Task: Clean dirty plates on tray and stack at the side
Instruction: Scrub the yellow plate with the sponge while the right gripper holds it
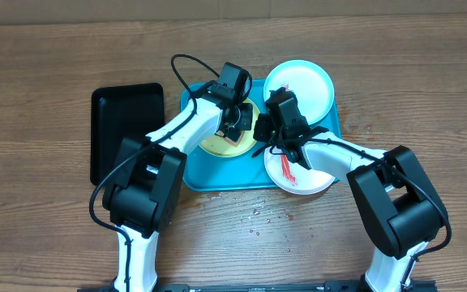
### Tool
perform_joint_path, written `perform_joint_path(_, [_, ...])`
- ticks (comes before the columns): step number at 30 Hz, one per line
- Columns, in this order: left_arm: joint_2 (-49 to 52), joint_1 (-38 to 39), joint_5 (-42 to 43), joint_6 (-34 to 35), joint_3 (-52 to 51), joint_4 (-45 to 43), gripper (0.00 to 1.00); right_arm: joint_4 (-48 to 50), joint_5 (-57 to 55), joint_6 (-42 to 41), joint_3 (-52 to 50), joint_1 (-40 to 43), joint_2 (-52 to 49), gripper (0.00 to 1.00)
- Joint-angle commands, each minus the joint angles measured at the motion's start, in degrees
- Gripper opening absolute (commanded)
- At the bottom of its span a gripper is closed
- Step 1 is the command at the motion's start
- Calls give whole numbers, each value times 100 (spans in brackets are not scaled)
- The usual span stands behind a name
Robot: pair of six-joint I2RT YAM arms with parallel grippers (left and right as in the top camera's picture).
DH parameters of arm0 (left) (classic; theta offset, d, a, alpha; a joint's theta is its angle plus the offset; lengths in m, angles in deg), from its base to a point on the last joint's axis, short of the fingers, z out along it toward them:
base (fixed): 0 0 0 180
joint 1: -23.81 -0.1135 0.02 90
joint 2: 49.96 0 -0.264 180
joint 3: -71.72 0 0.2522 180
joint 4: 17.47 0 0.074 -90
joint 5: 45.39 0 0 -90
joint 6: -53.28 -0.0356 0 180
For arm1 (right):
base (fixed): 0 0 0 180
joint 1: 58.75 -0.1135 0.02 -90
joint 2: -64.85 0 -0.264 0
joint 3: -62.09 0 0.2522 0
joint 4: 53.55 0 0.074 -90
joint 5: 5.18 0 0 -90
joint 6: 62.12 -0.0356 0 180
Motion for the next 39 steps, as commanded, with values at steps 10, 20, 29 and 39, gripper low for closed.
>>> perform_joint_path(10, [238,-680,-964,605,-72,505,4,-98,66,-20,83,-28,-59,4])
perform_joint_path(20, [236,-708,-973,605,-52,1646,4,-98,42,-22,83,-28,-59,4])
perform_joint_path(29, [236,-708,-1416,605,238,2612,4,-98,44,-24,83,-28,-59,4])
perform_joint_path(39, [236,-647,-1239,581,411,2055,4,-98,44,-22,83,-28,-59,4])
